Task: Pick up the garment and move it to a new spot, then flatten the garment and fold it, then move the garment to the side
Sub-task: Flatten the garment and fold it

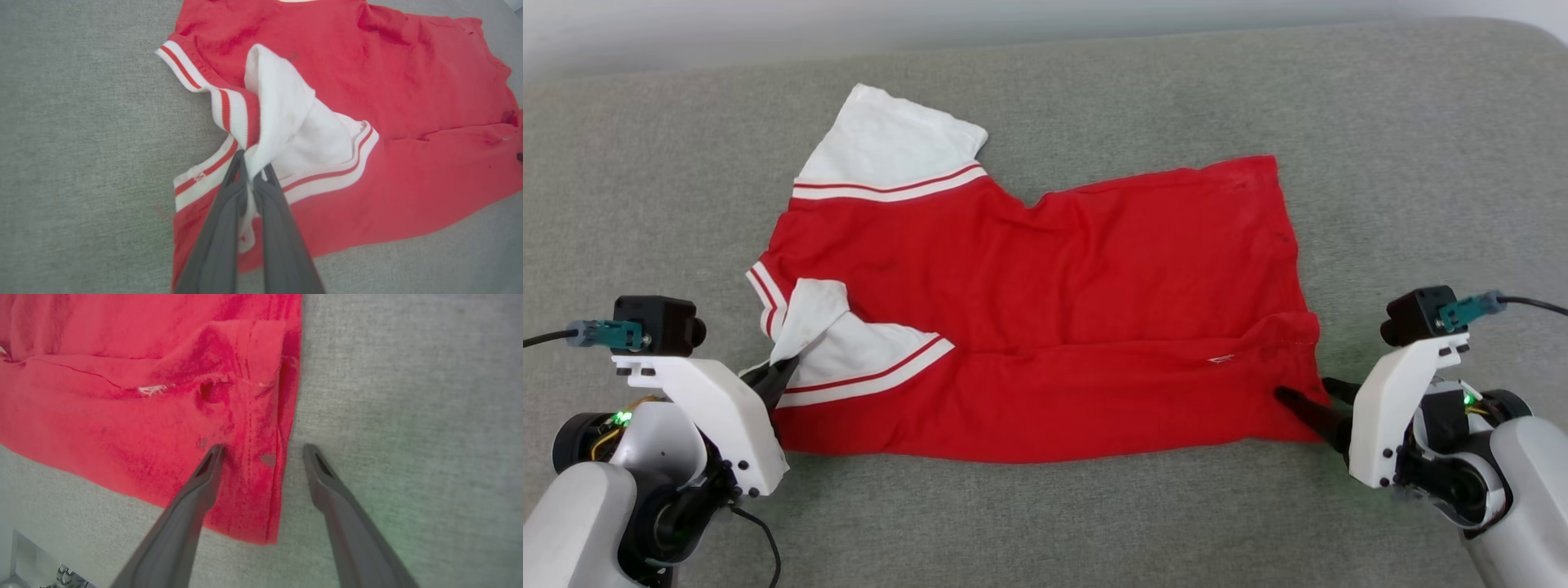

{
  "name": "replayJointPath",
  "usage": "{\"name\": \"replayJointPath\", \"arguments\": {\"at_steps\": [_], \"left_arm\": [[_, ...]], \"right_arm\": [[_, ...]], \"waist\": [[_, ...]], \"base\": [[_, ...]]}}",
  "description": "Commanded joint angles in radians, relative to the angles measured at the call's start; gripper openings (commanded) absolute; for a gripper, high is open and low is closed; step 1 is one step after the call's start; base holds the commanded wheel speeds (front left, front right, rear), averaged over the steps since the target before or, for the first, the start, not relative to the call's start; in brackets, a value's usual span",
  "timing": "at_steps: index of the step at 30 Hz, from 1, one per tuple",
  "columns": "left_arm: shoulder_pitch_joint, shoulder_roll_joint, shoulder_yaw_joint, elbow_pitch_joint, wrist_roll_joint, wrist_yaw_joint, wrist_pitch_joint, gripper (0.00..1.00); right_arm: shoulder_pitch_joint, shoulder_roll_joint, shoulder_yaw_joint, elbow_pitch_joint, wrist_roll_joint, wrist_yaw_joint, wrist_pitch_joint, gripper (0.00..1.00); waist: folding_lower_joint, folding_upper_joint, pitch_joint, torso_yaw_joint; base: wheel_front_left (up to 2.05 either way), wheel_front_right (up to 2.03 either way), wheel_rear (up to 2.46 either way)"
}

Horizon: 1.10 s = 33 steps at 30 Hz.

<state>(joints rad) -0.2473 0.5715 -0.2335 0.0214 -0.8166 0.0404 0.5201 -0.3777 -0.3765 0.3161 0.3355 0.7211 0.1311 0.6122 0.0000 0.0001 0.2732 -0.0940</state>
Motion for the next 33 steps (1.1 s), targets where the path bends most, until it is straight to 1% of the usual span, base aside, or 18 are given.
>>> {"name": "replayJointPath", "arguments": {"at_steps": [1, 4, 5, 6, 7, 14, 17, 20, 24, 30, 33], "left_arm": [[-0.008, 0.005, -0.003, -0.015, 0.012, 0.008, -0.005, 0.00], [-0.009, 0.004, -0.006, -0.030, 0.020, 0.014, -0.009, 0.00], [-0.008, 0.004, -0.007, -0.033, 0.021, 0.015, -0.009, 0.00], [-0.007, 0.003, -0.007, -0.035, 0.021, 0.017, -0.012, 0.00], [-0.004, 0.003, -0.006, -0.036, 0.022, 0.018, -0.013, 0.00], [0.024, -0.005, -0.001, -0.020, 0.016, 0.013, -0.043, 0.00], [0.033, -0.013, 0.000, -0.015, 0.010, 0.009, -0.057, 0.00], [0.060, -0.025, 0.008, 0.004, -0.001, 0.002, -0.092, 0.00], [0.093, -0.036, 0.016, 0.018, -0.013, -0.004, -0.124, 0.00], [0.160, -0.041, 0.022, 0.016, -0.016, 0.005, -0.152, 0.00], [0.213, -0.037, 0.032, 0.001, -0.024, 0.020, -0.160, 0.00]], "right_arm": [[-0.009, 0.014, 0.032, 0.035, 0.018, -0.001, 0.015, 1.00], [-0.010, 0.028, 0.083, 0.074, 0.041, 0.000, 0.051, 1.00], [-0.010, 0.030, 0.097, 0.082, 0.049, 0.000, 0.061, 0.47], [-0.010, 0.034, 0.111, 0.087, 0.060, 0.001, 0.065, 0.13], [-0.013, 0.035, 0.120, 0.089, 0.067, 0.001, 0.064, 0.00], [-0.061, -0.016, 0.137, 0.070, 0.065, 0.001, 0.005, 0.00], [-0.068, -0.027, 0.140, 0.064, 0.066, 0.001, -0.011, 0.00], [-0.066, -0.044, 0.148, 0.049, 0.066, 0.001, -0.041, 0.00], [-0.044, -0.052, 0.164, 0.045, 0.073, 0.001, -0.046, 0.00], [-0.009, -0.059, 0.174, 0.033, 0.077, 0.001, -0.037, 0.00], [0.024, -0.064, 0.173, 0.018, 0.081, 0.001, -0.023, 0.00]], "waist": [[0.0000, -0.0001, 0.019, 0.017], [0.0000, -0.0001, 0.024, 0.023], [0.0000, -0.0001, 0.025, 0.024], [0.0000, -0.0001, 0.025, 0.025], [0.0000, -0.0001, 0.023, 0.024], [0.0000, -0.0001, -0.013, 0.013], [0.0000, -0.0001, -0.031, 0.010], [0.0000, -0.0001, -0.080, 0.006], [0.0000, -0.0001, -0.137, 0.003], [0.0000, -0.0001, -0.211, -0.002], [0.0000, -0.0001, -0.249, -0.003]], "base": [[0.00, 0.00, 0.00], [0.00, 0.00, 0.00], [0.00, 0.00, 0.00], [0.00, 0.00, 0.00], [0.00, 0.00, 0.00], [0.00, 0.00, 0.00], [0.00, 0.00, 0.00], [0.00, 0.00, 0.00], [0.00, 0.00, 0.00], [0.00, 0.00, 0.00], [0.00, 0.00, 0.00]]}}
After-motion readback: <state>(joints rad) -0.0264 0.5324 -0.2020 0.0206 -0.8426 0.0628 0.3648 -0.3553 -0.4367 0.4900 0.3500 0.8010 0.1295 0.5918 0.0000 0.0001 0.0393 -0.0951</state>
